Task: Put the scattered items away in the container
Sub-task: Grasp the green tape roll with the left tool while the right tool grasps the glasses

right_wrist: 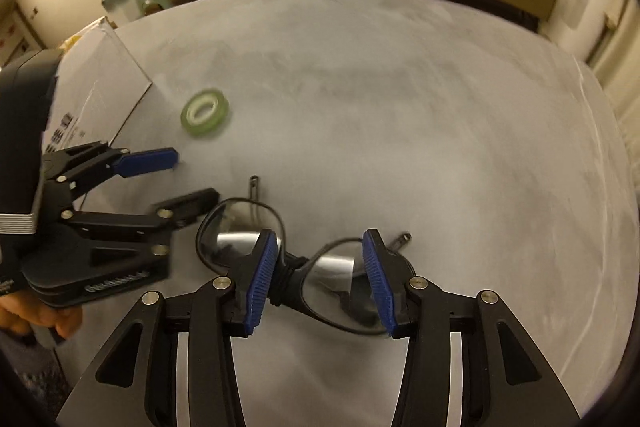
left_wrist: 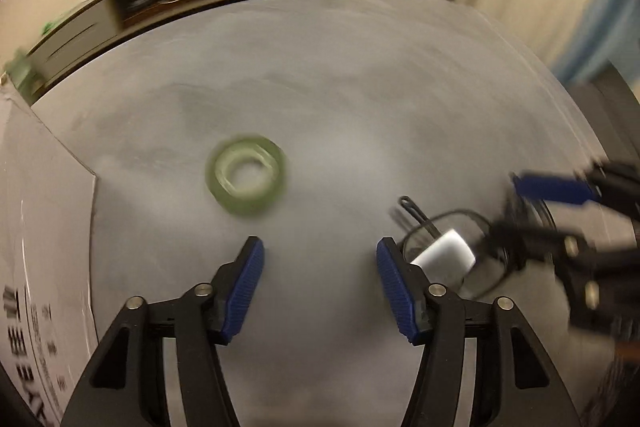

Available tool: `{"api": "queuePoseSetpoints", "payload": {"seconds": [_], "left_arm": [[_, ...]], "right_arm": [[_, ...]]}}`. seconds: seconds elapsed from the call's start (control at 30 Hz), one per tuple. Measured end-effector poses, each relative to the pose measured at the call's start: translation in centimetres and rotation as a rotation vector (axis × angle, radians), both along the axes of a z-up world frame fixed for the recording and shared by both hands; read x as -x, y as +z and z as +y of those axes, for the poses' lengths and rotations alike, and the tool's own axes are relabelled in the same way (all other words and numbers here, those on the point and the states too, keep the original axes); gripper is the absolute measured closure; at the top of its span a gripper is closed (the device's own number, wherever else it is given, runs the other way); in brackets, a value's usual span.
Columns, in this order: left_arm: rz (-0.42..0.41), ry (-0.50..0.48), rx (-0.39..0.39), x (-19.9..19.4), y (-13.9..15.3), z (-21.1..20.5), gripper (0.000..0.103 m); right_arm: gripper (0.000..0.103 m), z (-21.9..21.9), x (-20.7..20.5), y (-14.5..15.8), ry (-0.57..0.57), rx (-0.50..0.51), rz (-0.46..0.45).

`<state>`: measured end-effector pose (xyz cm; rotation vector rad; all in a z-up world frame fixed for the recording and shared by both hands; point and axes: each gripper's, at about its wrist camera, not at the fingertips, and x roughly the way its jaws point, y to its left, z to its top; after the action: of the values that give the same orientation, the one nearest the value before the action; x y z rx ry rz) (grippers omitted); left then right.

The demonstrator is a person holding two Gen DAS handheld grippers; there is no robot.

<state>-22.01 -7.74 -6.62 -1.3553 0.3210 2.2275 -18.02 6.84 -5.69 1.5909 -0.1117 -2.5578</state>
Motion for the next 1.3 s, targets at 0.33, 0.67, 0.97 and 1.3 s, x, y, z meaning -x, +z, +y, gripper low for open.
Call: {"api": "queuePoseSetpoints", "payload": {"seconds": [0.33, 0.67, 0.97, 1.3], "left_arm": [[0.157, 0.096, 0.055, 3.6, 1.3, -0.4, 0.038], [0.087, 0.014, -0.017, 5.0, -0.4, -0.3, 0.054], [0.006, -0.023, 0.035, -1.8, -0.3, -1.0, 0.054], [0.096, 0.063, -0.062, -7.5, 1.6, -4.2, 0.036]], "right_arm": [[0.048, -4.2, -3.8, 1.9, 0.333, -0.266, 0.222], [0.050, -4.1, -0.9, -1.0, 0.353, -0.136, 0.090], [0.049, 3.0, 0.1, -2.0, -0.010, 0.140, -0.045], [0.045, 2.4, -2.1, 1.8, 0.157, -0.044, 0.142]]}}
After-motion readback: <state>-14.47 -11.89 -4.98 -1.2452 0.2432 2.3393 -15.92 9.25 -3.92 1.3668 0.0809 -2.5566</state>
